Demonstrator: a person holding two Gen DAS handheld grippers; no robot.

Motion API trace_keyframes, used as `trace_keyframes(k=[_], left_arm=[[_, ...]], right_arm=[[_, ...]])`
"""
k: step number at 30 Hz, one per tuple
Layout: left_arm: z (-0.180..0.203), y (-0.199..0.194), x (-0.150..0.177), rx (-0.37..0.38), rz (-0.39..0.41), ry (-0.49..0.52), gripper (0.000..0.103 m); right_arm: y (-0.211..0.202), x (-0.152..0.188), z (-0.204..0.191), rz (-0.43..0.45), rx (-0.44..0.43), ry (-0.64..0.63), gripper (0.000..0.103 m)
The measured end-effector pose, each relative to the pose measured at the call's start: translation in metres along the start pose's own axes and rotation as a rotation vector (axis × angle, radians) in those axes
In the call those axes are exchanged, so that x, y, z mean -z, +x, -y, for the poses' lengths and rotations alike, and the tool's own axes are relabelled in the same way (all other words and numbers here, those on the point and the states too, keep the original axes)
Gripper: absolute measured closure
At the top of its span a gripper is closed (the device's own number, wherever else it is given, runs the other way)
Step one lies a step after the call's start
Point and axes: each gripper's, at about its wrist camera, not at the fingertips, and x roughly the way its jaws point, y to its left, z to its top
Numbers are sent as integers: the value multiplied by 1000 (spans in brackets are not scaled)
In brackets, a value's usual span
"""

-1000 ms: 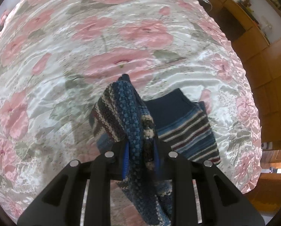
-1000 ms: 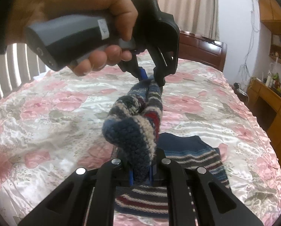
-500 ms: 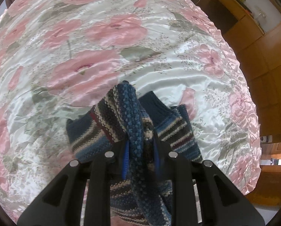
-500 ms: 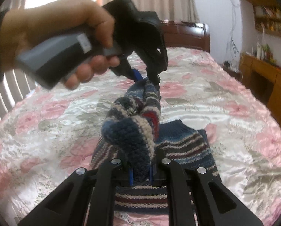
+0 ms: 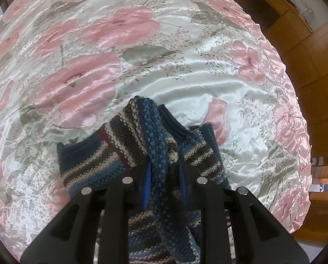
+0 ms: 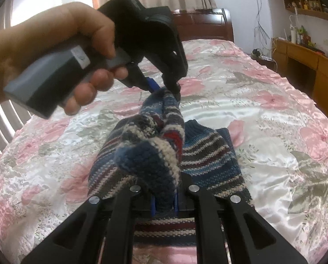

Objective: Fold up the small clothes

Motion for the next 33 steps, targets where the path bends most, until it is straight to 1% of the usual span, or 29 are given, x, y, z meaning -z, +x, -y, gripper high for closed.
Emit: trace_keyframes(k=[4, 8, 11, 12, 14, 17, 19, 21, 23, 24, 25, 26, 27, 28, 29, 30, 31, 33], left_arm=[[11, 9, -1, 1, -4, 12, 82], [16, 15, -3, 12, -3, 4, 82], [21, 25, -3, 15, -4, -4, 82], [25, 29, -2, 11, -5, 0, 82], [32, 36, -1, 10, -2, 6, 81], [39, 45, -2, 16, 9, -1, 81], [43, 48, -3, 13, 18, 2, 83], [47, 49, -3, 23, 29, 4, 80], [51, 49, -2, 49, 41, 4, 71], [52, 48, 0, 50, 45, 5, 59], [52, 43, 3, 54, 57, 7, 52], [51, 38, 6, 63, 71, 8, 51], [48, 30, 9, 84, 88, 4, 49], [40, 14, 17, 145, 123, -16, 41], [31, 0, 26, 200, 160, -37, 35], [21, -15, 40, 252, 203, -55, 26], [9, -33, 62, 286, 259, -63, 22], [-8, -54, 103, 294, 324, -50, 20]], right_arm=[[1, 2, 11, -14, -3, 10, 92], [4, 6, 22, -30, -2, 32, 92], [6, 13, 26, -49, 2, 12, 91], [8, 16, 31, -62, -15, 17, 91], [10, 20, 45, -87, -70, 67, 91], [18, 29, 73, -131, -161, 179, 91], [24, 37, 86, -161, -193, 222, 90], [29, 44, 96, -185, -216, 247, 90], [30, 49, 104, -200, -250, 278, 89], [31, 51, 109, -211, -279, 298, 87], [32, 52, 112, -223, -311, 317, 80], [34, 53, 116, -237, -345, 340, 76], [35, 55, 123, -246, -376, 376, 64], [35, 55, 129, -246, -402, 407, 47], [34, 54, 135, -242, -438, 447, 40], [35, 54, 143, -245, -492, 508, 32], [36, 53, 150, -251, -541, 559, 29], [41, 49, 160, -271, -647, 643, 15]])
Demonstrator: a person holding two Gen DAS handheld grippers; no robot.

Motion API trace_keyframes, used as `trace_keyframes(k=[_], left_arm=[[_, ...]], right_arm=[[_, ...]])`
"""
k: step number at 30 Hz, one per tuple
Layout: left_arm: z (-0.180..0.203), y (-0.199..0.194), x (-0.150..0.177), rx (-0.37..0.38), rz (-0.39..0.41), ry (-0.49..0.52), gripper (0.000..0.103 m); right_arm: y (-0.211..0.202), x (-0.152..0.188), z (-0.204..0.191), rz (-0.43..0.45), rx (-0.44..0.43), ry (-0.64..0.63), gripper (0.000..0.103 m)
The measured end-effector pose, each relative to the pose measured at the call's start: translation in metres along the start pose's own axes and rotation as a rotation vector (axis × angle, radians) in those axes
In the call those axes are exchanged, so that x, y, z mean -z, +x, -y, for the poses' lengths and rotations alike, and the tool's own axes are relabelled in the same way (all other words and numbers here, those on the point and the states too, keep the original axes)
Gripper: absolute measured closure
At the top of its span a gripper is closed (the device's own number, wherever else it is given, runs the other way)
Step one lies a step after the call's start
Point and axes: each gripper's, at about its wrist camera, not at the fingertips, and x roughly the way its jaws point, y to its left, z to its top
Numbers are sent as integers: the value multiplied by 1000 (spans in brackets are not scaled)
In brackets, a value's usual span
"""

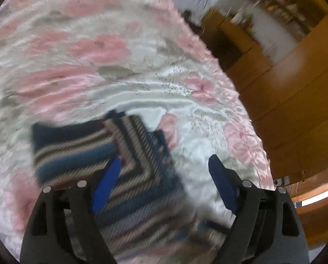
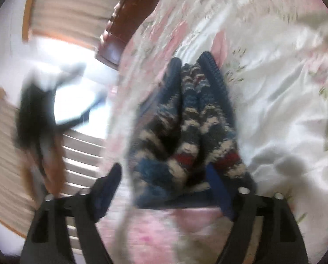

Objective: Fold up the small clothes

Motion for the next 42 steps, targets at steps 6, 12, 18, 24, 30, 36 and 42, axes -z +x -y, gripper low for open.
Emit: trace_keyframes(k=[6, 12, 18, 24, 30, 36, 42], left_arm=[[-56, -55, 124, -1, 24, 5, 17], [-89, -65, 211, 72, 21, -127, 17], [-105, -73, 271, 183, 58, -176, 17], [-104, -58, 264, 275, 58, -197, 17], [-86, -56, 248, 330, 55, -126, 17], [-80, -37, 214, 368, 100, -22, 17], [-102, -26, 209, 483, 121, -120, 16]], right_arm=[[32, -42, -6, -232, 36, 8, 12], [62, -81, -36, -349, 170, -89, 14], [81, -95, -30, -400, 243, -79, 50], [69, -80, -41, -381, 307, -174, 74], [31, -80, -54, -329, 334, -234, 76], [41, -79, -22, -331, 375, -174, 73], [47, -102, -27, -313, 299, -130, 38]])
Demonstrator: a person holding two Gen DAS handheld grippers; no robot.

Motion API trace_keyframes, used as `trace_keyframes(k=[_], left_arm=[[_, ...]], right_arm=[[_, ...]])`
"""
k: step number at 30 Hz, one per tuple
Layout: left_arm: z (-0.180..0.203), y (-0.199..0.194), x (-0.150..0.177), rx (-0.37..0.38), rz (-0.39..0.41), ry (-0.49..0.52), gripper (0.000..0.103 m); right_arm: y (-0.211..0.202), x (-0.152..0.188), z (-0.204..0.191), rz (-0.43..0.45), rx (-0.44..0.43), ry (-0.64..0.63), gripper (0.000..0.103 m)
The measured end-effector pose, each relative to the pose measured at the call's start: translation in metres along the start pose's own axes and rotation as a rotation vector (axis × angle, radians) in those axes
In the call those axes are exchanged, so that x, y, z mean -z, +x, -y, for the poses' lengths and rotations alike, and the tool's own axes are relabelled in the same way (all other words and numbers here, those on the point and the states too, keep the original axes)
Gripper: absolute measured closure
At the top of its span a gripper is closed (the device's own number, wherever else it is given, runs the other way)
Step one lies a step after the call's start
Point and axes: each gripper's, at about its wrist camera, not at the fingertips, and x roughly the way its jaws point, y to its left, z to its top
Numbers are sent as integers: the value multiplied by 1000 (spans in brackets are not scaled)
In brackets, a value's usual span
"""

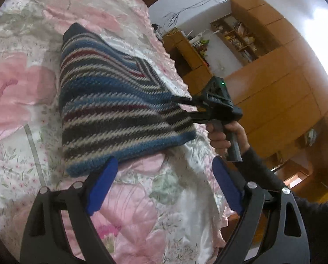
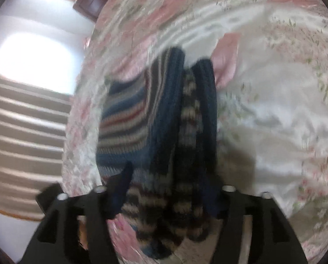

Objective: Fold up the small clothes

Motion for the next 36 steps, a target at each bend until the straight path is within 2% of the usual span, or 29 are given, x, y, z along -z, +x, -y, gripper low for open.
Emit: trace_keyframes(k=[3, 5, 6, 7, 10, 13, 14, 16, 17, 19, 20, 22, 26, 27, 30, 32, 35, 36], left_arm=[[-2, 0, 2, 37, -3, -19, 15], [-6, 3, 6, 45, -13, -42, 15], [-8, 3, 7, 43, -11, -46, 15], [-9, 4, 7, 45, -11, -52, 15], [-8, 8, 8, 59, -23, -61, 15], [-7, 12, 9, 56, -32, -62, 15], [-8, 12, 8, 57, -33, -66, 15], [-10, 13, 8, 64, -36, -72, 15], [-10, 12, 7, 62, -35, -73, 15], [-11, 10, 7, 64, -32, -73, 15], [-12, 9, 6, 65, -34, -76, 15], [-13, 9, 7, 61, -41, -76, 15], [-15, 6, 5, 65, -30, -83, 15], [-14, 5, 5, 65, -28, -81, 14], [-14, 4, 5, 61, -26, -82, 14], [-17, 4, 5, 62, -22, -102, 14], [-24, 1, 3, 86, -17, -142, 14], [-25, 0, 2, 87, -14, -141, 14]], right_arm=[[5, -13, 3, -13, -47, 27, 38], [12, -17, 0, -30, -42, 17, 39], [15, -19, -1, -35, -30, 12, 49], [16, -19, -1, -37, -19, 3, 73], [11, -23, -10, 29, 52, -52, 82], [-10, -19, 0, 125, 94, -35, 83], [-8, -17, 10, 119, 115, -16, 83], [11, -8, 34, 50, 132, 27, 79], [12, -5, 36, 56, 128, 19, 78], [3, -3, 35, 86, 36, 48, 62], [-3, -2, 35, 92, 13, 63, 59], [-16, 6, 28, 115, 18, 54, 55], [-30, 38, 18, 90, 20, 26, 48], [-32, 45, 14, 89, 16, 10, 50], [-13, 62, 13, 20, 74, -16, 93], [4, 72, 21, -15, 125, 12, 94], [1, 77, 28, -11, 90, 36, 93], [-6, 74, 25, 6, 72, 35, 89]])
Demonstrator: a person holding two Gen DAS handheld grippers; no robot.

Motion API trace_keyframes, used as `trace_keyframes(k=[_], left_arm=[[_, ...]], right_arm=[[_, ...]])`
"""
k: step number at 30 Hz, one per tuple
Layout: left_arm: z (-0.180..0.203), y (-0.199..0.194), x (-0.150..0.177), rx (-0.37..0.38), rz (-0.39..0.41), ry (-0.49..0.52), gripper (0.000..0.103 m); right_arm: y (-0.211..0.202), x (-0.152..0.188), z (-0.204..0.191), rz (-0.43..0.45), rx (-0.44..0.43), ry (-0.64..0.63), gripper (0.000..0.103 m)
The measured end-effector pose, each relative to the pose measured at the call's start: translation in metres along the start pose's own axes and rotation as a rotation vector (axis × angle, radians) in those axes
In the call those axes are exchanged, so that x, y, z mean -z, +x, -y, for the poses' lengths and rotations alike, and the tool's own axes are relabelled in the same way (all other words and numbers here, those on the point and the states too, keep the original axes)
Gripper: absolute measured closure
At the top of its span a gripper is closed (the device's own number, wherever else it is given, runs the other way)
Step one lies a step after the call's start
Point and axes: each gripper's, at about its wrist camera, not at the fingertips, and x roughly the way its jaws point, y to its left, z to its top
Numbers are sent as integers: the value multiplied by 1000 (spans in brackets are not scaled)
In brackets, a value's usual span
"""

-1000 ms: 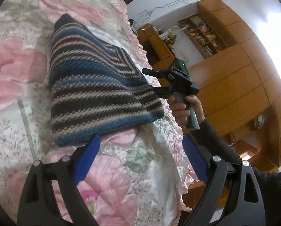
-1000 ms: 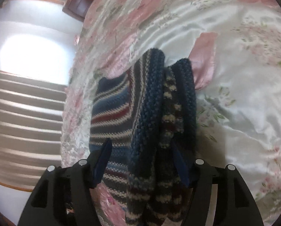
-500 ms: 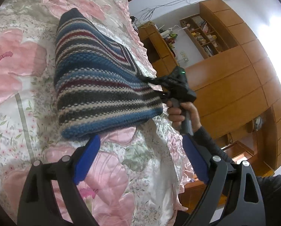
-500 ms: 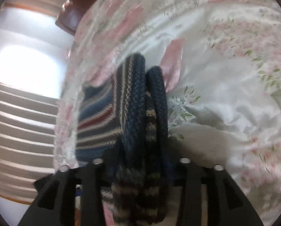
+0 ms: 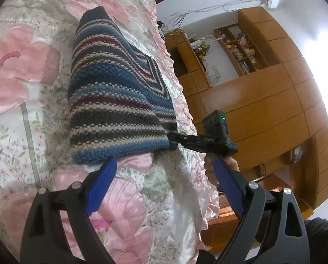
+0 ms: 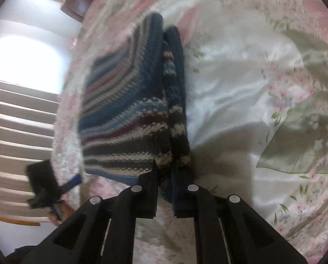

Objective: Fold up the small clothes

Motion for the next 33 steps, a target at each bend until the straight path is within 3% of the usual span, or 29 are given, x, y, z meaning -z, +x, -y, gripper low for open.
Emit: trace_keyframes(k=[4, 6, 8, 9, 10, 11, 12, 16, 20, 23, 26, 28, 29, 30, 32, 33], left_arm=[[-5, -6, -3, 2, 17, -11, 14], [-8, -5, -1, -3, 11, -22, 14], [-8, -2, 1, -9, -2, -21, 14], [-8, -1, 2, -10, -5, -20, 14], [-7, 0, 2, -10, -8, -19, 14], [-6, 1, 3, -10, -11, -15, 14], [-5, 0, 2, -13, -10, -6, 14], [-3, -3, 0, -13, 7, -9, 14], [-1, -8, -1, -11, 18, -10, 14], [2, -12, -3, 7, 33, -7, 14], [-3, -16, -6, 26, 37, -42, 14], [-4, -21, -13, 26, 41, -57, 14], [-5, -24, -19, 19, 47, -70, 14], [-6, -26, -25, 8, 54, -84, 14], [-7, -33, -42, -7, 62, -114, 13], [-5, -34, -51, -2, 60, -118, 13]], right_arm=[[-25, -28, -19, 69, -9, -38, 60], [-23, -58, -29, 99, -23, -30, 47], [-9, -85, -37, 80, 2, -35, 46], [4, -99, -39, 72, 30, -27, 47], [10, -109, -37, 55, 42, -25, 55], [19, -115, -41, 34, 66, -33, 69], [26, -117, -43, 27, 118, -56, 92], [32, -113, -13, 41, 215, 9, 92], [14, -112, -32, 87, 165, -47, 83], [4, -132, -49, 162, 149, -39, 79], [22, -155, -62, 118, 70, -46, 79], [47, -165, -53, 58, 90, -14, 80], [56, -168, -43, 46, 145, 24, 97], [62, -169, -25, 32, 206, 61, 103], [45, -163, -24, 73, 196, 64, 101], [36, -157, -27, 87, 156, 59, 92]])
